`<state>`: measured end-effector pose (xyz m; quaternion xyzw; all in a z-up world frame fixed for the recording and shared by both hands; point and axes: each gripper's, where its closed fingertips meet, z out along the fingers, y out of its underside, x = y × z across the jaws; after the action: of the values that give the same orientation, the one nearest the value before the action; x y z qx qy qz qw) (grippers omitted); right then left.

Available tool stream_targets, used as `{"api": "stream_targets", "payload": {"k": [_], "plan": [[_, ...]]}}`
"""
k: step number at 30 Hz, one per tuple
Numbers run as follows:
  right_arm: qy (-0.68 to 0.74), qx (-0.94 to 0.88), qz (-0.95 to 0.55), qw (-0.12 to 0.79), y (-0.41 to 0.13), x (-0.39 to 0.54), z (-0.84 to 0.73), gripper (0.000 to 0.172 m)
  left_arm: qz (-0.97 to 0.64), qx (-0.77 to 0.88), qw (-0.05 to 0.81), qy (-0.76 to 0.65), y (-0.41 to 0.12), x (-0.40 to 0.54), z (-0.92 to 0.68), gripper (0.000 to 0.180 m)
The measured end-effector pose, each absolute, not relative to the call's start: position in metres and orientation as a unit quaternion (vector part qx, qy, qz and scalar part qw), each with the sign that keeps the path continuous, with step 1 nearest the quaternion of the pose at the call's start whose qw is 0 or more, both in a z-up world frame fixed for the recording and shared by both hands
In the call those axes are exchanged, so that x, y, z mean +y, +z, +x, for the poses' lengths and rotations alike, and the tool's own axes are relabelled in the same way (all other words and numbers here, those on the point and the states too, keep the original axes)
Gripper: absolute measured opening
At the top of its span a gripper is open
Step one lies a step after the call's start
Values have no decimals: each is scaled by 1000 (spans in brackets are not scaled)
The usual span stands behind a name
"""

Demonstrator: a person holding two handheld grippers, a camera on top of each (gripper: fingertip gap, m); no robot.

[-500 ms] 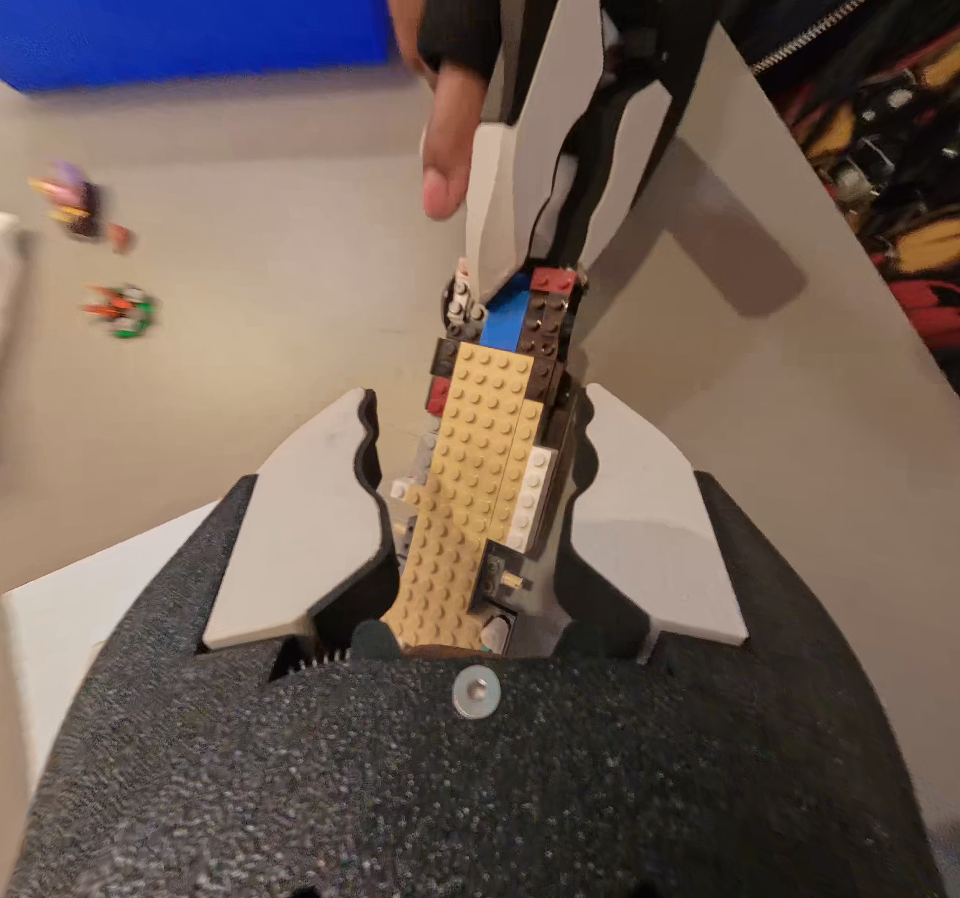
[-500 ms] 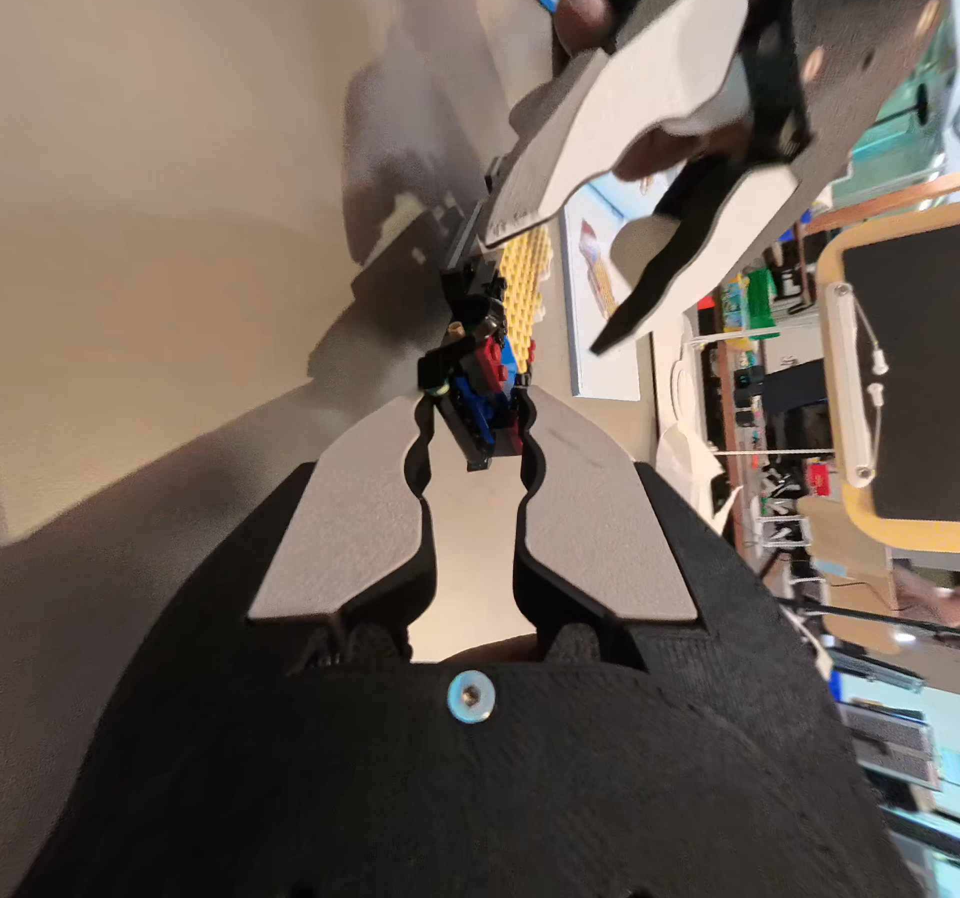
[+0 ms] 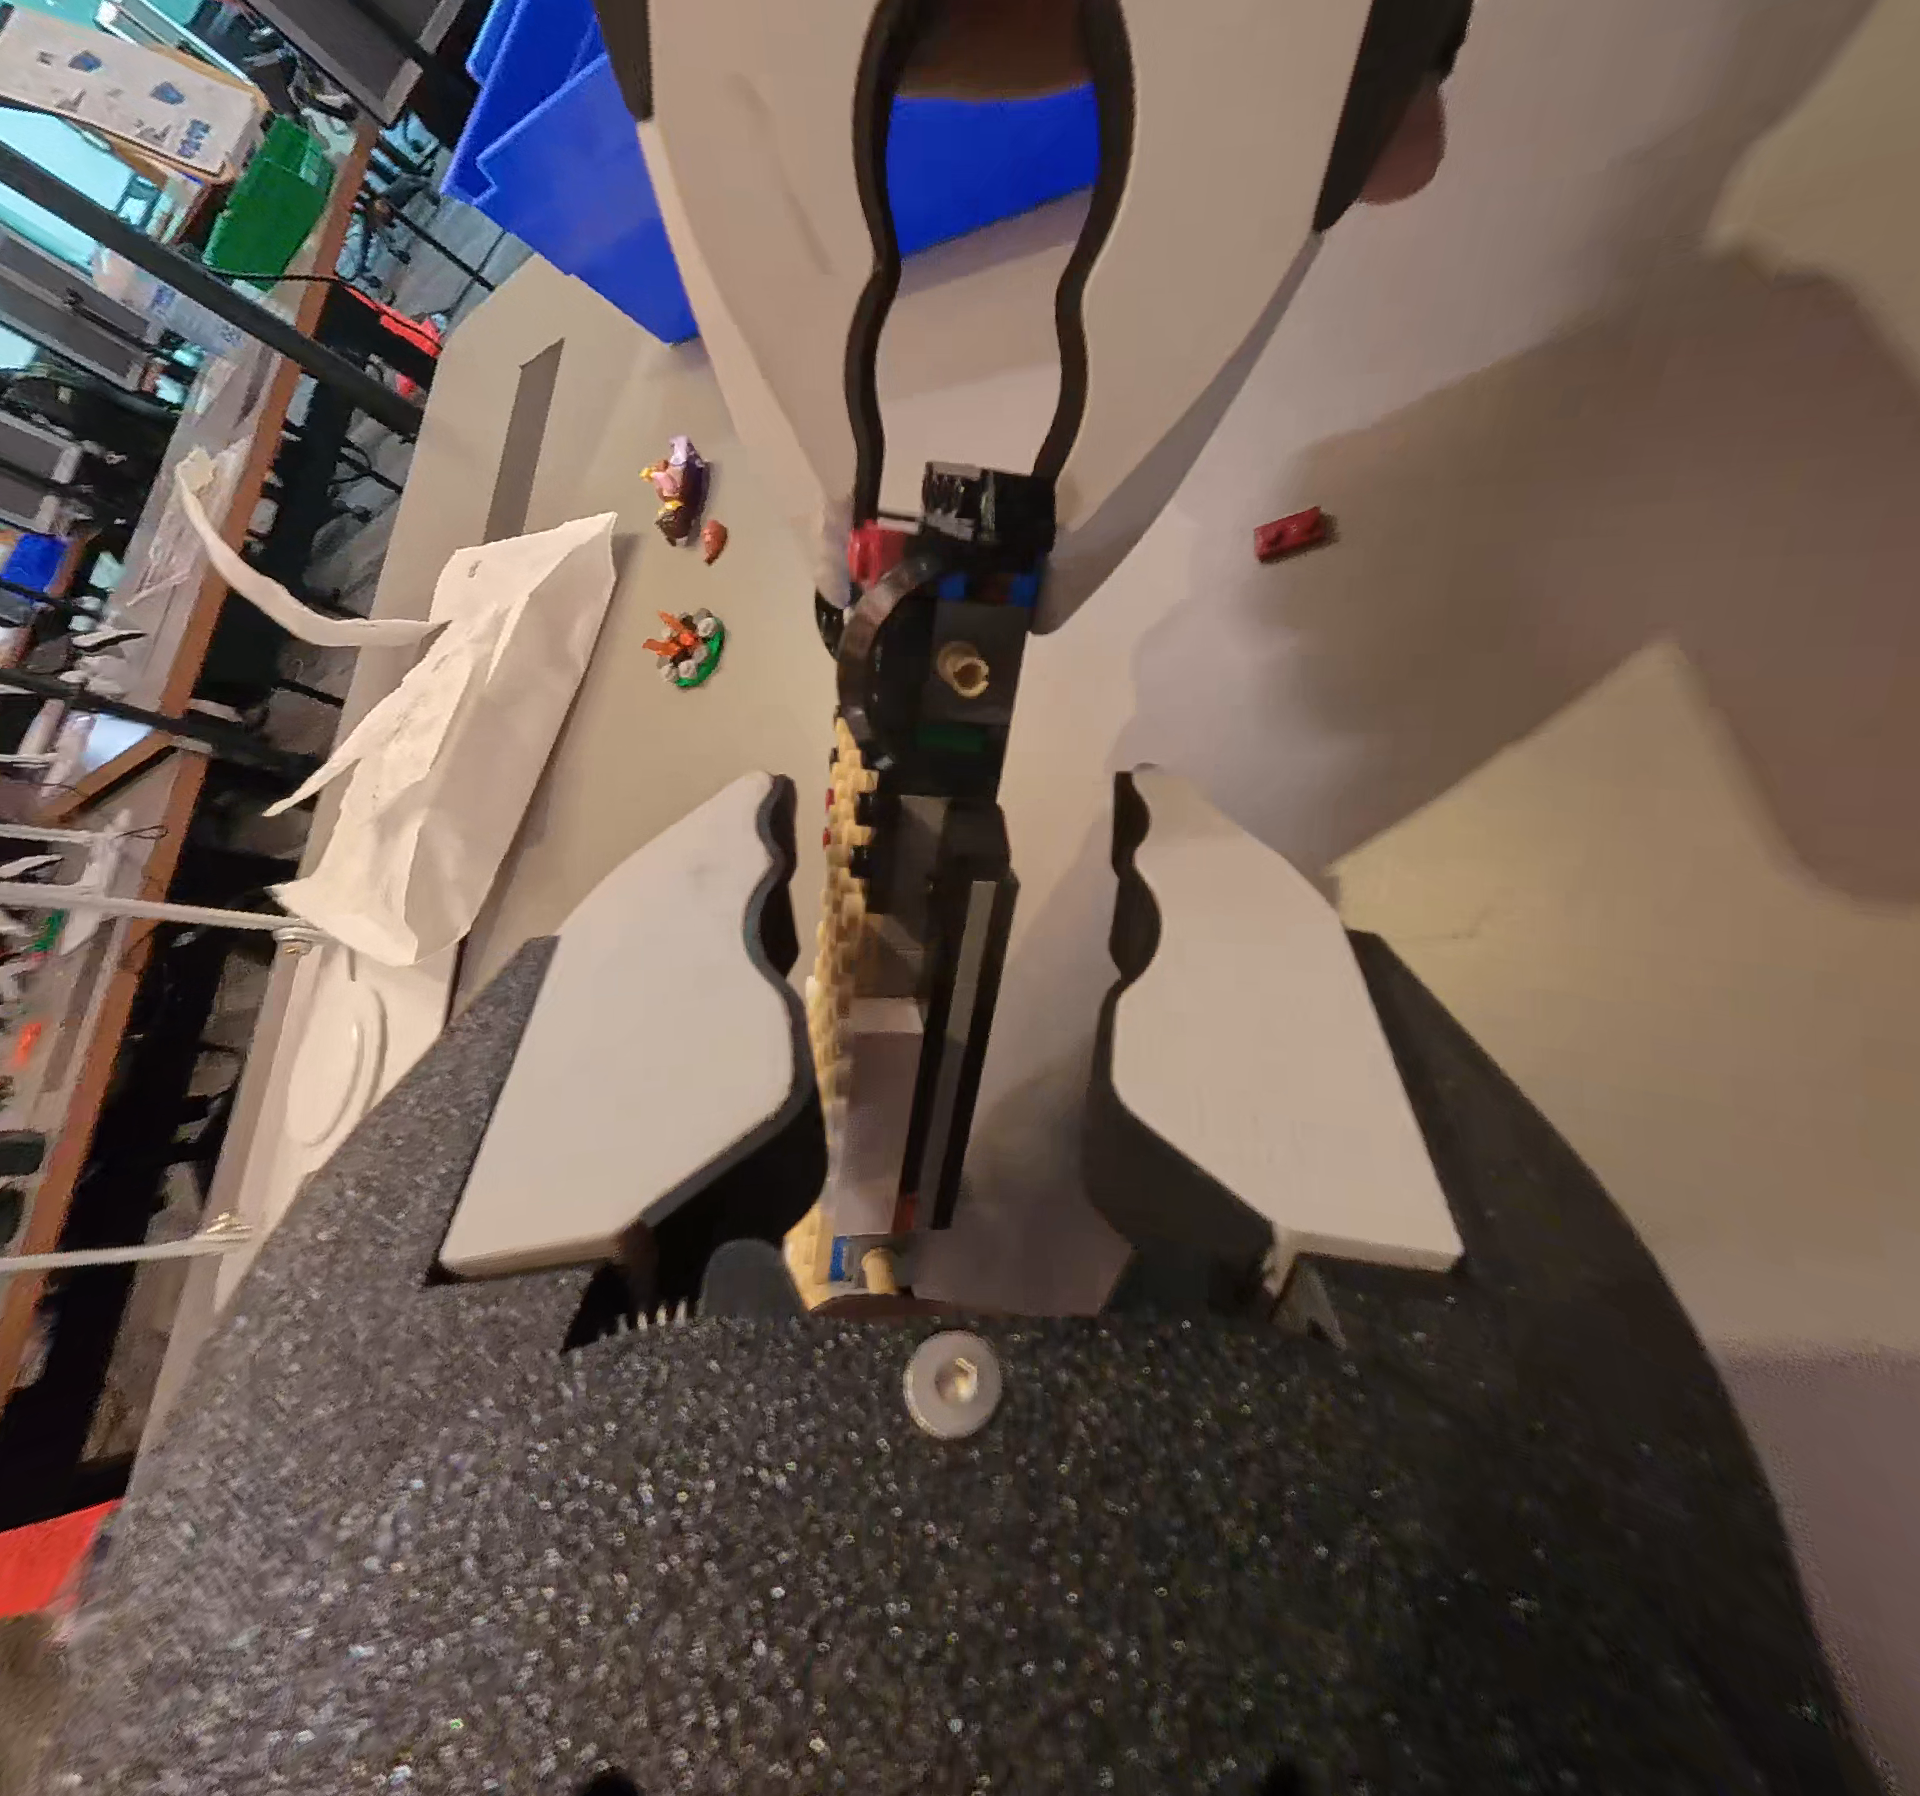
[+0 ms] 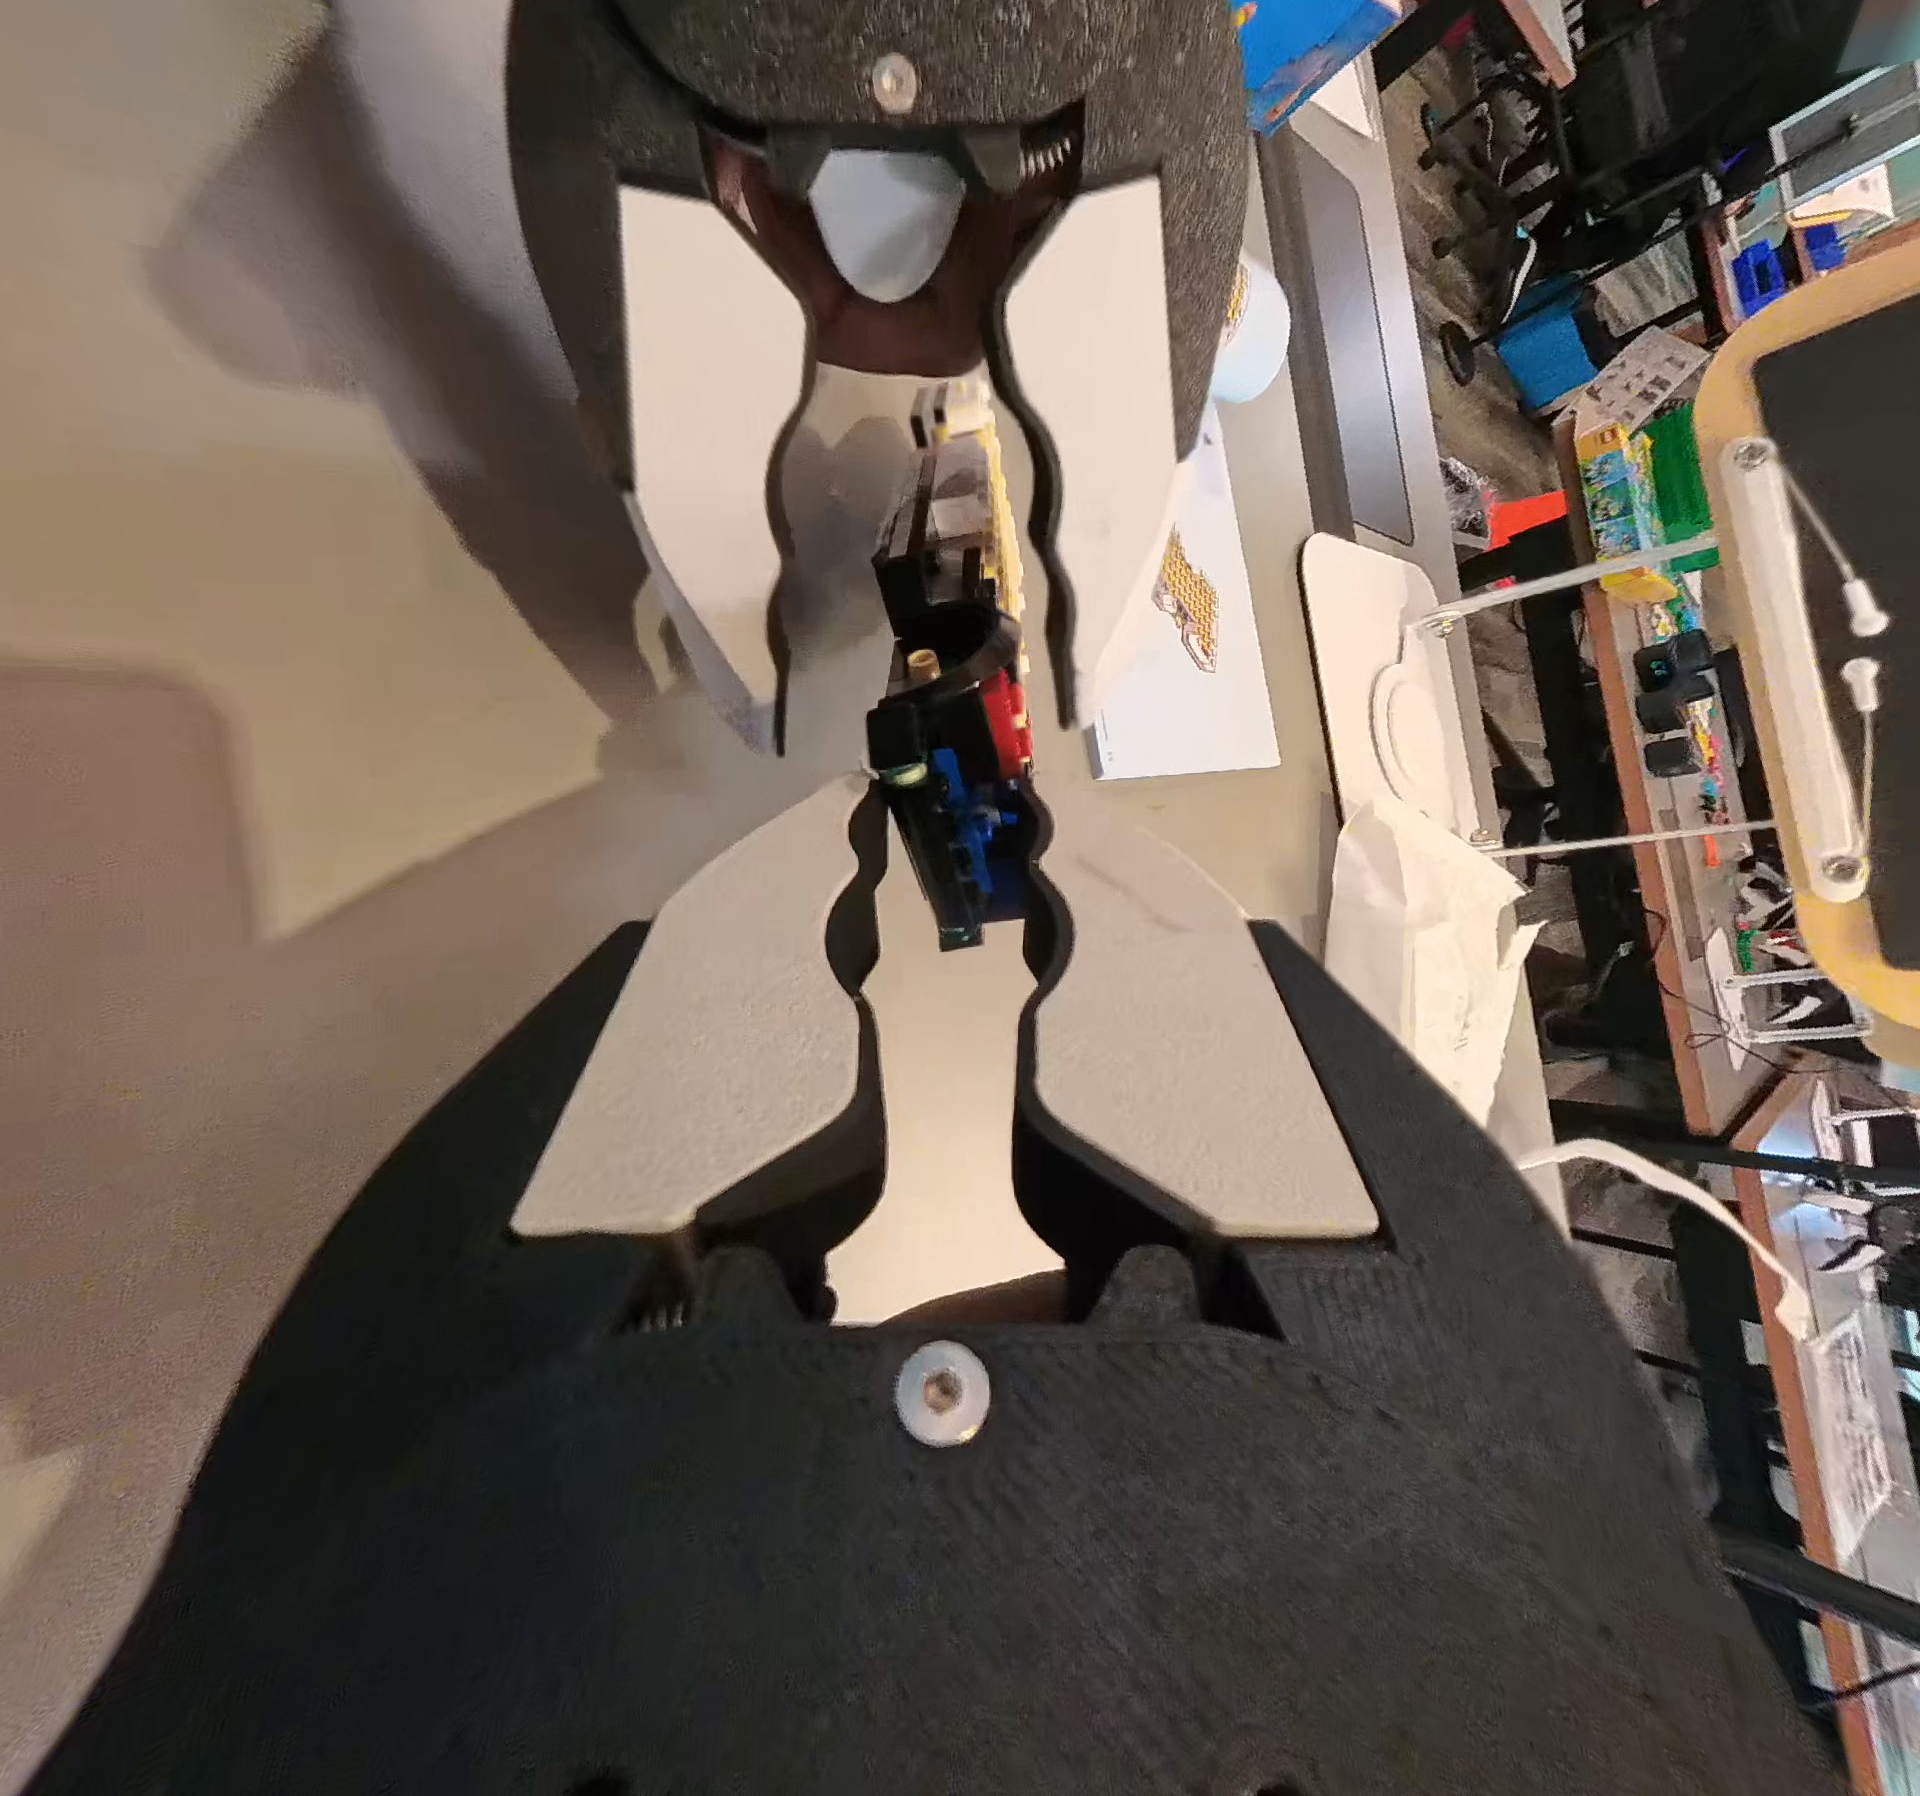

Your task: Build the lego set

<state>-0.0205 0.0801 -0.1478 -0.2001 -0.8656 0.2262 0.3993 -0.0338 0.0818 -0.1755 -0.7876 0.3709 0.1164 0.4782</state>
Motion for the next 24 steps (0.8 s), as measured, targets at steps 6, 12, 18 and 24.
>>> {"api": "stream_targets", "payload": {"k": [6,12,18,24], "plan": [[238,-863,-195,400,-139,75,-23,23,-779,355,487,174,-171,88,-40,37],[244,-860,-190,406,-135,69,-25,23,-758,326,535,183,-160,90,-40,28],[246,-858,-184,412,-131,65,-27,23,-746,330,543,201,-155,90,-38,27],[253,-856,-185,411,-123,67,-21,27,-743,320,543,225,-153,88,-45,25]]}}
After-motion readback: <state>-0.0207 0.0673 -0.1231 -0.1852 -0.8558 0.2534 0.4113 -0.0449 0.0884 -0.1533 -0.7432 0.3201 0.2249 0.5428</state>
